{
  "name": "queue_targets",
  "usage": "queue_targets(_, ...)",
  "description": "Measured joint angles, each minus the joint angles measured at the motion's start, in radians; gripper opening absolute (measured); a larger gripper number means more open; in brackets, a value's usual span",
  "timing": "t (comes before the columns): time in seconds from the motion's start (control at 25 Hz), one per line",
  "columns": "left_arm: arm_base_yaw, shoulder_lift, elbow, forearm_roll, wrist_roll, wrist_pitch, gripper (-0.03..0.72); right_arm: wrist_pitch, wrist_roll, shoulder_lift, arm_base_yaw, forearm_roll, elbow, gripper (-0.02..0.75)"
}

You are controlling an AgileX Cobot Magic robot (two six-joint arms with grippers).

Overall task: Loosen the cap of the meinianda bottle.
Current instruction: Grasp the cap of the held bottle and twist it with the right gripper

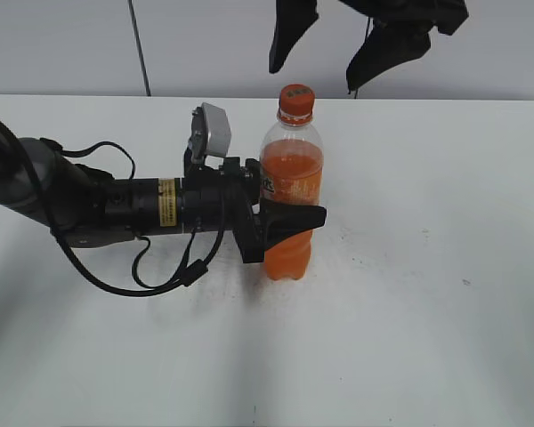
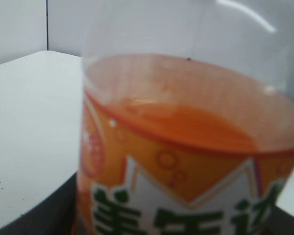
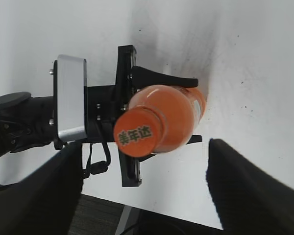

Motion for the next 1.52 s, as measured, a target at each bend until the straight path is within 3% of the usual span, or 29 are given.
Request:
queue_targets(0.64, 0.000, 0.000, 0.000, 0.000, 0.000, 0.000, 0.426, -0.044, 0.004, 0.075, 0.009, 0.006, -0.008, 0.583)
queue_targets(0.8, 0.000, 0.000, 0.000, 0.000, 0.000, 0.000, 0.426, -0.058, 0.004, 0.075, 0.009, 0.006, -0.009, 0.553)
queue_targets(1.24, 0.000, 0.000, 0.000, 0.000, 0.000, 0.000, 0.426, -0.004, 0.002, 0.108, 0.009, 0.008, -0.011, 0.533)
queue_targets(1.52, 0.000, 0.000, 0.000, 0.000, 0.000, 0.000, 0.426, -0.003, 0.002, 0.108, 0.009, 0.008, -0.012, 0.435)
